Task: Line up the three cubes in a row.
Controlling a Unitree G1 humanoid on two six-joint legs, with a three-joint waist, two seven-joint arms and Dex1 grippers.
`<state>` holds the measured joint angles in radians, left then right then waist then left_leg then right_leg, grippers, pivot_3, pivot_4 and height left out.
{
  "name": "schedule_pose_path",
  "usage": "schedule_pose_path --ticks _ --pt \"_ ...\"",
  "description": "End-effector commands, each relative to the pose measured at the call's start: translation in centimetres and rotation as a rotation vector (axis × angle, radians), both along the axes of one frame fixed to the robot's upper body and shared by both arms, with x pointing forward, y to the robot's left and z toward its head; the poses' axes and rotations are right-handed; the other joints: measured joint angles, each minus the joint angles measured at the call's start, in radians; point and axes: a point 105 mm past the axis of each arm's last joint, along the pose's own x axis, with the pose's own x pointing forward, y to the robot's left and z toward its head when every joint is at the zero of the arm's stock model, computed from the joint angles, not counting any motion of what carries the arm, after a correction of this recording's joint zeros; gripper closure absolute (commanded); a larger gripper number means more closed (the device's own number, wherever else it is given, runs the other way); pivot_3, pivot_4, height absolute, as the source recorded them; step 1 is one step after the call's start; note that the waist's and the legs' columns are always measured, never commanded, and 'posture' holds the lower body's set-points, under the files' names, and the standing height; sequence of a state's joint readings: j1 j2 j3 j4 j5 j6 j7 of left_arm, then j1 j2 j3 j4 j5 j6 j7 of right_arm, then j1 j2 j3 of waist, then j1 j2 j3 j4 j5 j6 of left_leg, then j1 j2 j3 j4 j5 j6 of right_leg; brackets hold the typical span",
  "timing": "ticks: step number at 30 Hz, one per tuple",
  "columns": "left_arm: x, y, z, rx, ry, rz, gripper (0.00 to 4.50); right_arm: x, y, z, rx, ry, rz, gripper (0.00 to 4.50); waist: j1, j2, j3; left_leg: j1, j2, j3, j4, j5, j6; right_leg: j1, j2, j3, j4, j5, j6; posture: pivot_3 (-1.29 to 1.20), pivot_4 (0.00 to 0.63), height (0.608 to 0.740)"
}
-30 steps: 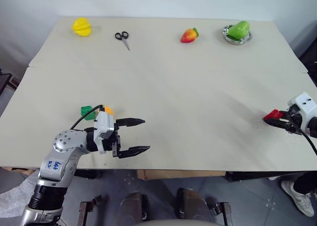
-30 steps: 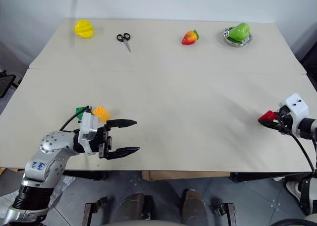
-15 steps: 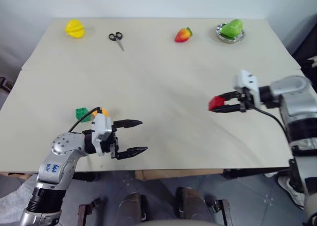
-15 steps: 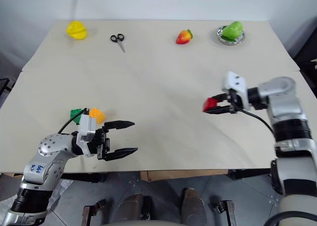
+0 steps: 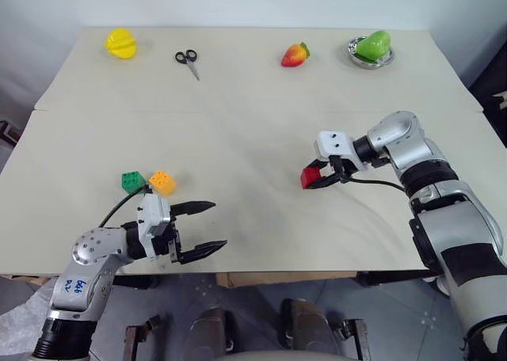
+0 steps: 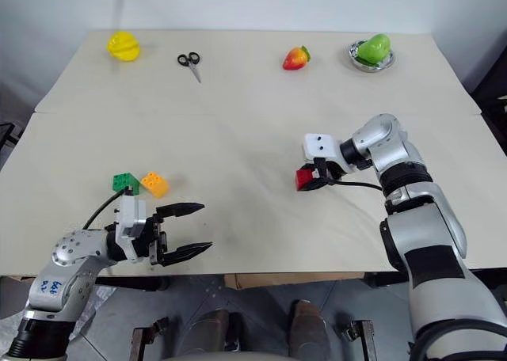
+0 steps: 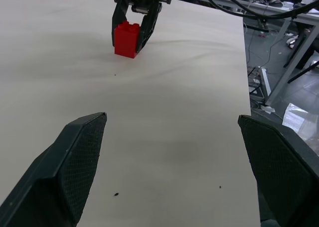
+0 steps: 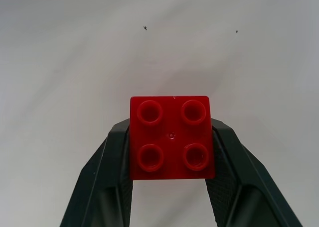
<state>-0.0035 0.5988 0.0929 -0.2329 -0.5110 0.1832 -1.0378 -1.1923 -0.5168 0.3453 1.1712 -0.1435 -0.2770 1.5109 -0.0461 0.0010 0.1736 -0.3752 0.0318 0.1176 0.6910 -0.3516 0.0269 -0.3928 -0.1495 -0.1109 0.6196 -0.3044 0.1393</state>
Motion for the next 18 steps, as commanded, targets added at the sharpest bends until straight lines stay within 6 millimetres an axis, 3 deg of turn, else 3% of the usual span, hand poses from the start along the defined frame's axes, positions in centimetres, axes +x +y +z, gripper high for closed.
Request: schedule_pose_path --ticks 1,6,12,15,18 --pt "-0.3 0.2 1.1 0.007 -0.053 0.012 0.00 0.2 -0.1 0.8 0.023 -0.013 -0.008 1.72 0.000 0.000 0.000 0.000 0.000 0.000 0.000 0.000 0.000 0.000 0.000 0.000 0.000 0.000 0.000 0.00 0.150 0.740" --pt "-0.2 0.9 1.1 0.020 -0.075 0.064 0.00 0.1 -1.0 2.3 0.091 -0.077 0.008 0.03 -0.001 0.001 0.001 0.000 0.000 0.000 0.001 0.000 0.000 0.000 0.000 0.000 0.000 0.000 0.000 0.00 0.150 0.740" --pt "-1.9 6.3 1.1 -0.042 -0.075 0.389 0.00 -2.5 -2.8 7.2 0.480 -0.214 0.070 0.01 -0.006 0.000 0.001 0.000 0.000 -0.001 -0.001 0.000 0.000 0.000 0.000 0.000 -0.001 0.000 0.000 0.00 0.150 0.740" --pt "-3.4 9.7 0.7 -0.049 -0.089 0.602 0.00 -4.8 -3.2 7.5 0.665 -0.187 0.085 0.01 -0.004 0.000 0.001 0.000 0.001 -0.001 -0.001 -0.001 0.000 0.001 -0.001 0.000 -0.002 0.000 0.000 0.00 0.150 0.740" --pt "-5.6 13.8 0.1 -0.058 -0.101 0.856 0.00 -6.7 -3.9 5.9 0.772 -0.224 0.022 0.01 0.006 -0.001 0.001 0.001 0.002 -0.001 -0.001 -0.002 0.000 0.002 -0.001 -0.001 -0.003 0.000 0.000 0.00 0.150 0.740"
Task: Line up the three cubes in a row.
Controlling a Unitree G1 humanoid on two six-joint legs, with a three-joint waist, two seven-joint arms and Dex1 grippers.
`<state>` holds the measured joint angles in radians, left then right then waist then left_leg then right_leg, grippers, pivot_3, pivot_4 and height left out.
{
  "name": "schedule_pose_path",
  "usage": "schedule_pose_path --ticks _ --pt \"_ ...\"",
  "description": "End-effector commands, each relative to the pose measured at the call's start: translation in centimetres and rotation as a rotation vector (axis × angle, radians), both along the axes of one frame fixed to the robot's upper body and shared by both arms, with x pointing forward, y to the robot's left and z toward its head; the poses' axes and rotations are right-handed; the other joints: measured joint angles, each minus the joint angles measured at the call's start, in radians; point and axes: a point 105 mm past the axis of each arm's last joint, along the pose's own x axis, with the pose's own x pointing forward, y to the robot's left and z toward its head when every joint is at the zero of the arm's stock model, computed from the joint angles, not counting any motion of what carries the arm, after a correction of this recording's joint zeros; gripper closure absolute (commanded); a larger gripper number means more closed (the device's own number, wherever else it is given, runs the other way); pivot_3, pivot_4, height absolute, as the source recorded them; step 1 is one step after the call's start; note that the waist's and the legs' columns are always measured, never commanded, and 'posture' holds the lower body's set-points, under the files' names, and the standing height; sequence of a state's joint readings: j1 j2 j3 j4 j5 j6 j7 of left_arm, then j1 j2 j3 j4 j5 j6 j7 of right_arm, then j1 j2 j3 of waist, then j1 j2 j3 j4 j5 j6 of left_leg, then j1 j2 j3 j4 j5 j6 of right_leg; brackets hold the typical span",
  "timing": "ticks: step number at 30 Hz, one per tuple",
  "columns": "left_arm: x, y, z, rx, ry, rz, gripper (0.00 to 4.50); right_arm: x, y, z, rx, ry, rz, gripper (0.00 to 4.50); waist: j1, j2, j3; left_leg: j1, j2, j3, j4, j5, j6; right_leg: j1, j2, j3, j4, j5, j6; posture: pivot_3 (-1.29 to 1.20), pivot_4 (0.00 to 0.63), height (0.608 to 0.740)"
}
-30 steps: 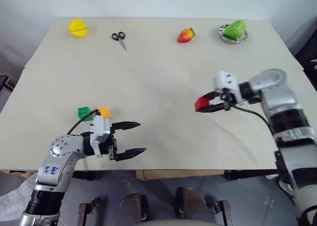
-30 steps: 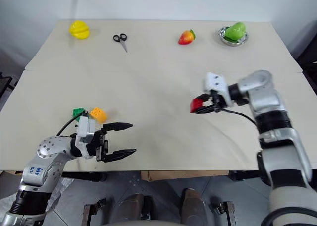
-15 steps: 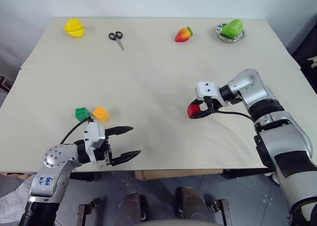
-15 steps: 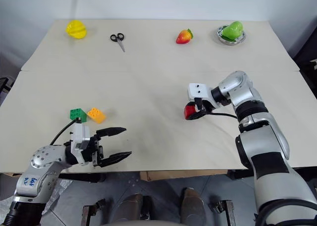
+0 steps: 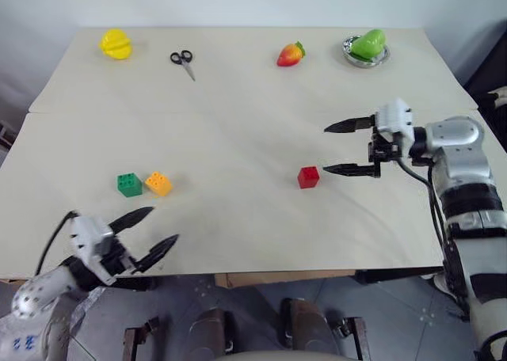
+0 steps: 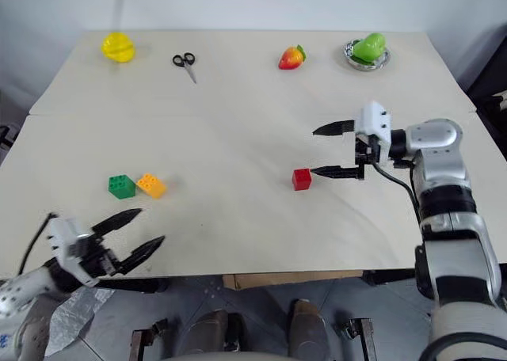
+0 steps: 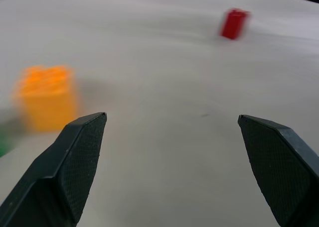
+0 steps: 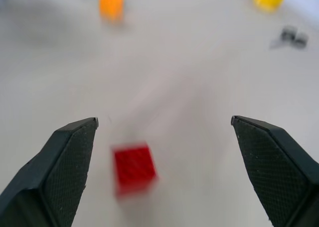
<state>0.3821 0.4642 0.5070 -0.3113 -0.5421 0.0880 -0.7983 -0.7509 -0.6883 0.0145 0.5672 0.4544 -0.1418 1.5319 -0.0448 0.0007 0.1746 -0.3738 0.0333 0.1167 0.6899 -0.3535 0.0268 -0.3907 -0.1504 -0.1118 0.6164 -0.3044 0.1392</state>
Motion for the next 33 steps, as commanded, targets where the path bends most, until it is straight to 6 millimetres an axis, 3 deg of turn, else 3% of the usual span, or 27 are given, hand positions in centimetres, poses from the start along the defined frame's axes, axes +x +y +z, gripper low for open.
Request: schedule_pose_path --ticks 1,4,7,13,19,23,28,33 --pt "-2.5 4.3 0.4 0.020 -0.046 0.255 0.00 -2.3 -0.4 0.1 0.142 -0.030 -0.016 0.01 0.009 0.000 0.000 0.000 0.000 0.000 0.000 0.000 0.000 0.000 0.000 0.000 0.000 0.000 0.000 0.00 0.150 0.740" --pt "-4.3 6.0 -0.8 0.010 -0.012 0.373 0.00 -3.9 -1.1 -1.2 0.217 0.015 -0.086 0.01 0.019 0.000 0.000 0.001 -0.001 0.003 0.000 -0.002 0.001 -0.001 -0.001 0.001 -0.001 0.000 0.000 0.00 0.150 0.740" --pt "-4.7 5.7 -1.3 0.005 0.002 0.384 0.00 -4.6 -1.6 -1.6 0.254 0.000 -0.153 0.01 0.025 -0.001 0.000 0.002 -0.001 0.003 0.001 -0.005 0.002 0.000 -0.002 0.002 -0.005 0.000 0.000 0.00 0.150 0.740" --pt "-1.0 1.6 0.7 0.002 -0.076 0.274 0.00 -5.9 -2.7 -4.1 0.212 0.074 -0.217 0.01 0.045 -0.002 0.000 0.002 -0.001 0.003 0.001 -0.007 0.001 0.000 -0.003 0.003 -0.005 0.001 -0.001 0.00 0.150 0.740" --pt "2.4 1.5 2.2 -0.049 -0.078 0.424 0.00 -6.3 -2.0 -3.9 0.213 0.112 -0.188 0.01 0.033 -0.002 -0.001 0.003 0.001 0.005 0.001 -0.006 0.001 0.000 0.001 0.004 -0.002 0.001 -0.001 0.00 0.150 0.740" --pt "3.8 -0.9 2.9 -0.071 -0.054 0.416 0.00 -6.4 -2.0 -3.9 0.208 0.129 -0.184 0.01 0.039 -0.002 -0.001 0.003 0.001 0.005 0.001 -0.006 0.002 0.000 0.001 0.003 -0.001 0.001 -0.001 0.00 0.150 0.740" --pt "4.8 0.0 2.9 -0.073 -0.033 0.574 0.00 -6.5 -1.8 -3.9 0.206 0.133 -0.179 0.01 0.044 -0.002 -0.001 0.002 0.000 0.005 0.003 -0.006 0.002 0.000 0.001 0.003 0.000 0.001 -0.001 0.00 0.150 0.740" --pt "6.4 -0.1 2.6 -0.066 -0.011 0.595 0.00 -6.5 -1.5 -3.8 0.203 0.133 -0.172 0.01 0.045 -0.003 -0.001 0.002 0.000 0.005 0.004 -0.006 0.002 0.001 0.001 0.003 0.000 0.001 -0.001 0.00 0.150 0.740"
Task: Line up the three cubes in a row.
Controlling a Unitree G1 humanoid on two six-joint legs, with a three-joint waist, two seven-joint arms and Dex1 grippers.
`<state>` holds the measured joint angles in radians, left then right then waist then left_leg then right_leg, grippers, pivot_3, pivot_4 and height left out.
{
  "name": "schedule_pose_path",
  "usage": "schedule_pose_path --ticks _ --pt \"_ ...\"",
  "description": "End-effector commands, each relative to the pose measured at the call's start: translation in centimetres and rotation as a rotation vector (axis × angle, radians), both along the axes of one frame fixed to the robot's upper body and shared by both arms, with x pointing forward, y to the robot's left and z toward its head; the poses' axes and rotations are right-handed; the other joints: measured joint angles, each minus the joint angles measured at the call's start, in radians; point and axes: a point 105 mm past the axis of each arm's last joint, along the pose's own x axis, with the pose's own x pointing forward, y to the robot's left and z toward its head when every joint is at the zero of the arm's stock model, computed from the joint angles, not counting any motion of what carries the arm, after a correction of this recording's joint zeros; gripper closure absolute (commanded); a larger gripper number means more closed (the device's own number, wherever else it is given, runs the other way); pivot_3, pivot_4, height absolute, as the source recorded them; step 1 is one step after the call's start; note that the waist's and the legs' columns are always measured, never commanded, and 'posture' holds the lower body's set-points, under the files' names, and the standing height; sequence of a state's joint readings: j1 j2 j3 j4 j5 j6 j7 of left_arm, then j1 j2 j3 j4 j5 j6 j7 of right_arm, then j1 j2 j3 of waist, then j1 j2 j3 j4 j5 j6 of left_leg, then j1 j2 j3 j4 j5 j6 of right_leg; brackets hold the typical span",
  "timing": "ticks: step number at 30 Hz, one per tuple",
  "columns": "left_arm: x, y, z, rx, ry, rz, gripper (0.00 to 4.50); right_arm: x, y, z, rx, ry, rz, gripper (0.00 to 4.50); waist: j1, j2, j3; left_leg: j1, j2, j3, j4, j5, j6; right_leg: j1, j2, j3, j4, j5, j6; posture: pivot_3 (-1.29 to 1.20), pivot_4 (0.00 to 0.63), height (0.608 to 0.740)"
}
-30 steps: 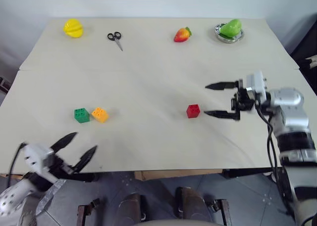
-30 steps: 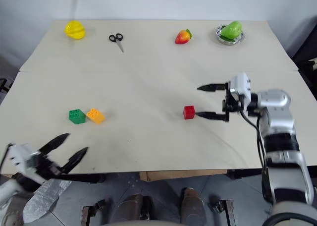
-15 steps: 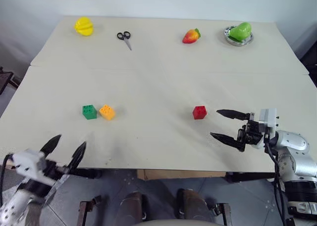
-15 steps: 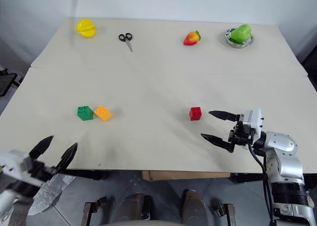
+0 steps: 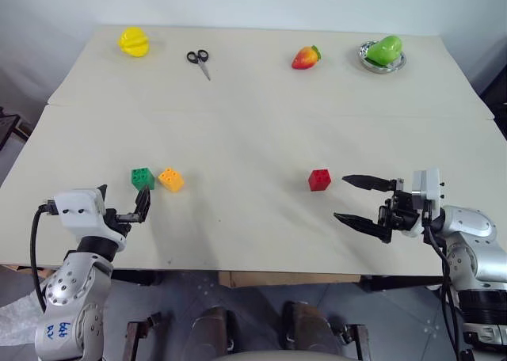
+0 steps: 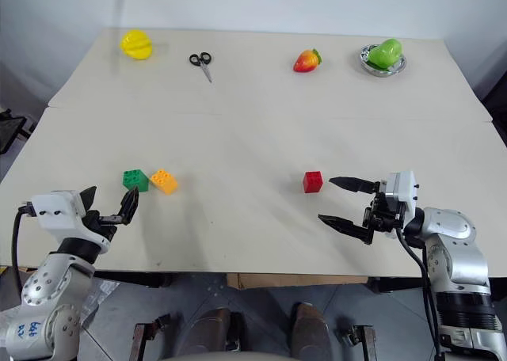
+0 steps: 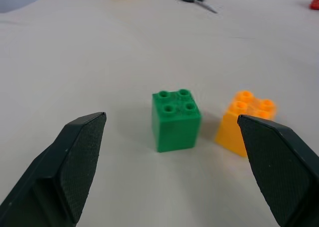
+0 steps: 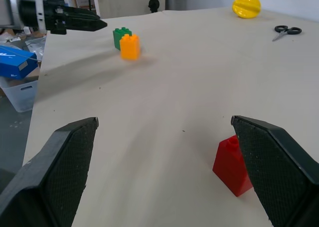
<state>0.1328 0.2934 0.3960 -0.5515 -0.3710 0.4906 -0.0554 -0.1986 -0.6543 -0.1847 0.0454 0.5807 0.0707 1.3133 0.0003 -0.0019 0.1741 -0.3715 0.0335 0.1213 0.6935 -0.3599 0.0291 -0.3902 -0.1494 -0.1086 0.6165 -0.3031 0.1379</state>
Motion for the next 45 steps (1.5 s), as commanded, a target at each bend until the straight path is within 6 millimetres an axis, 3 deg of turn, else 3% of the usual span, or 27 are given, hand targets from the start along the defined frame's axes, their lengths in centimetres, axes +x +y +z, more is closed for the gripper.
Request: schedule_pose_path --ticks 1,13,17,24,26,29,32,35,38,43,45 --pt "0.9 0.1 0.0 0.015 0.010 0.024 0.00 -0.2 0.1 0.9 0.007 -0.034 0.007 0.01 0.000 0.000 0.000 0.000 0.000 0.000 0.000 0.000 0.000 0.000 0.000 0.000 0.000 0.000 0.000 0.00 0.150 0.740" --pt "4.4 -0.4 -1.0 0.060 0.040 0.014 0.00 -0.6 1.4 1.4 0.025 -0.037 0.029 0.01 0.001 0.000 0.000 0.000 0.000 0.000 0.001 0.000 0.000 0.000 0.000 0.000 0.001 0.000 0.000 0.00 0.150 0.740" --pt "4.4 -0.1 -1.3 0.052 0.051 0.035 0.85 -0.7 1.4 1.4 0.029 -0.041 0.018 0.00 0.002 0.000 0.000 0.000 0.000 0.000 0.001 0.000 0.000 0.000 0.000 0.000 0.001 0.000 0.000 0.00 0.150 0.740" --pt "4.0 0.5 -0.6 0.046 0.020 -0.010 2.97 -0.9 1.0 1.3 0.027 -0.047 -0.010 0.00 0.001 0.000 0.000 0.000 0.000 0.000 0.001 0.000 0.000 0.000 0.000 0.000 0.001 0.000 0.000 0.00 0.150 0.740" --pt "3.7 0.2 0.9 0.026 -0.058 -0.123 3.03 -1.0 0.8 1.4 0.026 -0.052 -0.022 0.00 0.001 -0.001 0.000 0.000 0.000 0.000 0.001 0.000 0.000 -0.001 0.000 0.000 0.001 0.000 0.000 0.00 0.150 0.740" --pt "1.0 -1.2 4.5 0.079 -0.160 -0.533 3.03 -1.7 -0.3 1.8 0.018 -0.078 -0.060 0.00 -0.001 -0.001 0.000 -0.001 0.000 0.001 0.001 0.000 0.000 -0.001 0.000 -0.001 0.001 0.000 0.000 0.00 0.150 0.740" --pt "-2.1 -2.5 6.2 0.107 -0.075 -0.908 3.03 -2.5 -1.7 2.0 0.013 -0.072 -0.095 0.00 -0.001 0.000 0.000 -0.001 0.001 0.001 0.000 -0.001 -0.001 -0.003 0.000 -0.001 0.001 -0.001 -0.001 0.00 0.150 0.740" --pt "-2.2 -5.2 6.9 0.181 0.048 -1.220 3.03 -3.2 -3.2 2.3 0.024 -0.104 -0.149 0.00 0.013 0.001 0.001 -0.001 0.000 0.000 0.001 -0.001 -0.001 -0.001 0.000 -0.001 0.001 -0.001 -0.001 0.00 0.150 0.740" --pt "-0.5 -8.1 6.9 0.263 0.061 -1.378 3.03 -3.2 -3.8 2.2 0.025 -0.125 -0.185 0.00 0.022 0.003 0.001 0.000 -0.002 0.001 0.003 0.000 0.000 0.001 0.000 -0.001 -0.004 0.000 0.000 0.00 0.150 0.740" --pt "7.1 -17.6 4.5 0.380 0.035 -1.453 3.03 -4.0 -3.9 1.3 0.045 -0.134 -0.212 0.00 0.037 0.002 0.001 -0.001 -0.005 0.003 0.004 0.001 0.000 0.003 0.004 -0.002 -0.002 0.002 0.003 0.00 0.150 0.740" --pt "8.4 -19.4 3.1 0.415 0.068 -1.440 3.03 -4.2 -3.8 1.2 0.038 -0.127 -0.220 0.00 0.031 0.001 0.001 -0.002 -0.006 0.006 0.004 0.001 0.000 0.003 0.005 -0.002 -0.004 0.002 0.003 0.00 0.150 0.740"
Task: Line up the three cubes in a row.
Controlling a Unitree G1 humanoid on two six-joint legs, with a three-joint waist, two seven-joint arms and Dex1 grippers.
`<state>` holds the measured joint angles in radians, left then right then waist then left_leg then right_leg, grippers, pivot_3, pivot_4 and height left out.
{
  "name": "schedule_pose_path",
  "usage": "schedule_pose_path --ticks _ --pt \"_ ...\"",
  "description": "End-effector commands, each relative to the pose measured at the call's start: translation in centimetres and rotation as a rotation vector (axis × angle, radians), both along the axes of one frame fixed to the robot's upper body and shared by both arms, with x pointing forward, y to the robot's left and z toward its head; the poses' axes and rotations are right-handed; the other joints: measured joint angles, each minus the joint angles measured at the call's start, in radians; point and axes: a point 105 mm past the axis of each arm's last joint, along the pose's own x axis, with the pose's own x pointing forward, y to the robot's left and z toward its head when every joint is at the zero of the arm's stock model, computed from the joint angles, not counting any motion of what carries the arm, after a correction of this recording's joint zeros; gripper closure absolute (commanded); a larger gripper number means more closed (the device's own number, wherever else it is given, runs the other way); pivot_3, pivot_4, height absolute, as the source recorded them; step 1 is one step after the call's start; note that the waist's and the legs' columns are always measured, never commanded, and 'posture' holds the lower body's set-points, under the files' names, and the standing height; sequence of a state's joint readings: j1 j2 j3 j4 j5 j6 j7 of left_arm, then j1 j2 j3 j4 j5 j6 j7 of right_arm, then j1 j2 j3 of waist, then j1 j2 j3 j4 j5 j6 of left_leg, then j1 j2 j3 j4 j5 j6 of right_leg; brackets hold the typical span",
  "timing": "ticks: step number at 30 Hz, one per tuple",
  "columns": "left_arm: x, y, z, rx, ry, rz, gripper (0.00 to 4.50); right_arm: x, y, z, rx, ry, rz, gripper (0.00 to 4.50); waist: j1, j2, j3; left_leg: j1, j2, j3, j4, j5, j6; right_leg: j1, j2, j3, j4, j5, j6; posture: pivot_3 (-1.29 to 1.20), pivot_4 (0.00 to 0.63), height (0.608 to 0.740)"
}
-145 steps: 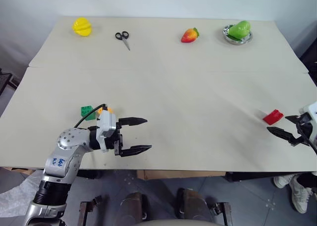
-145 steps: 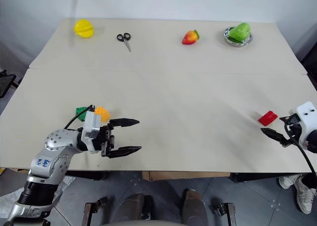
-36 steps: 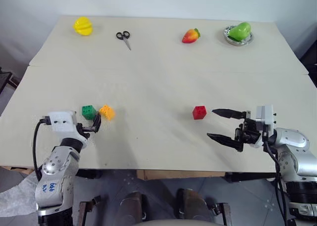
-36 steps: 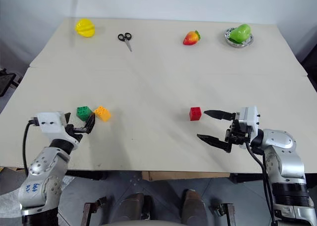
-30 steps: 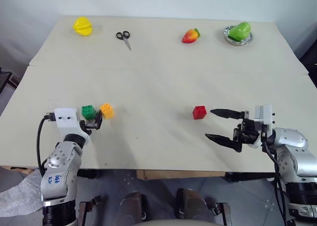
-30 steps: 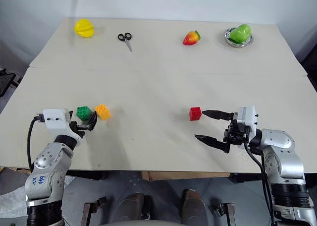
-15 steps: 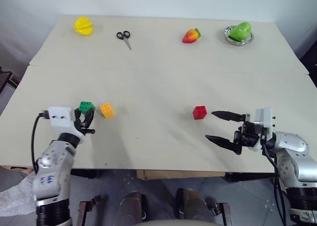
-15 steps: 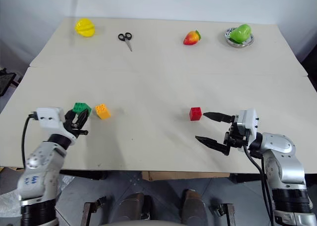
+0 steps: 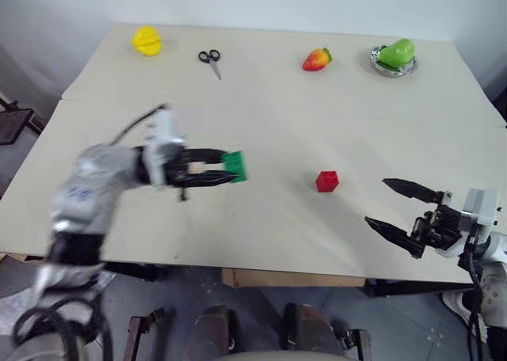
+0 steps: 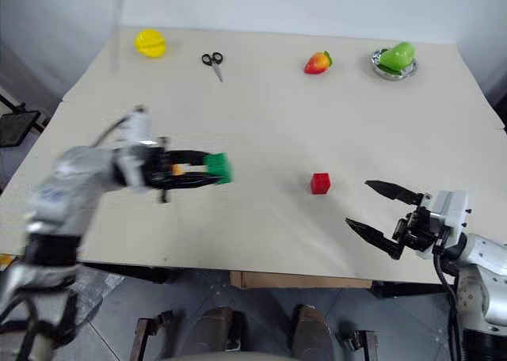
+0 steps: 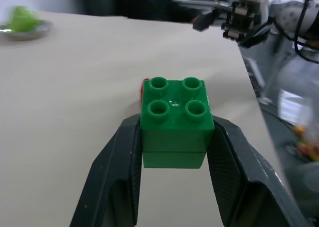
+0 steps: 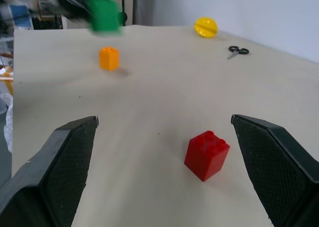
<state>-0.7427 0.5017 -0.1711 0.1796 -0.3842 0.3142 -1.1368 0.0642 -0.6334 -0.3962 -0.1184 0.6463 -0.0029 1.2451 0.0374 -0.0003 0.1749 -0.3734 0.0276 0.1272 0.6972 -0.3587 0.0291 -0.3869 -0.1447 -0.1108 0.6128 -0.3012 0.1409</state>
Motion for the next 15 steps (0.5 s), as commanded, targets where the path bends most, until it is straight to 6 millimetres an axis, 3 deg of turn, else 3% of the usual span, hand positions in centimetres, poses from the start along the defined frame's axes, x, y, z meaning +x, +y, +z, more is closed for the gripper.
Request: schedule_pose_path --ticks 1,5,15 --pt "2.2 -2.0 -2.9 0.128 -0.029 0.031 3.03 -0.5 -0.1 0.7 -0.010 -0.041 -0.027 0.00 -0.016 -0.001 0.000 -0.001 0.000 0.003 -0.001 0.000 0.000 -0.002 0.000 0.000 -0.001 0.000 0.000 0.00 0.150 0.740" --pt "3.6 -3.3 -5.2 0.219 -0.068 0.039 3.03 -0.8 0.5 1.1 0.003 -0.046 -0.033 0.00 -0.039 -0.002 0.001 -0.001 0.002 0.006 -0.007 0.000 0.000 -0.007 0.002 0.001 -0.004 -0.001 0.000 0.00 0.150 0.740" --pt "4.5 -3.2 -6.2 0.224 -0.043 0.013 3.03 -1.4 0.1 0.0 -0.019 0.019 -0.029 0.00 -0.018 -0.006 0.003 -0.001 0.003 -0.004 0.000 -0.001 0.001 -0.005 0.002 0.002 -0.002 0.001 0.002 0.00 0.150 0.740"
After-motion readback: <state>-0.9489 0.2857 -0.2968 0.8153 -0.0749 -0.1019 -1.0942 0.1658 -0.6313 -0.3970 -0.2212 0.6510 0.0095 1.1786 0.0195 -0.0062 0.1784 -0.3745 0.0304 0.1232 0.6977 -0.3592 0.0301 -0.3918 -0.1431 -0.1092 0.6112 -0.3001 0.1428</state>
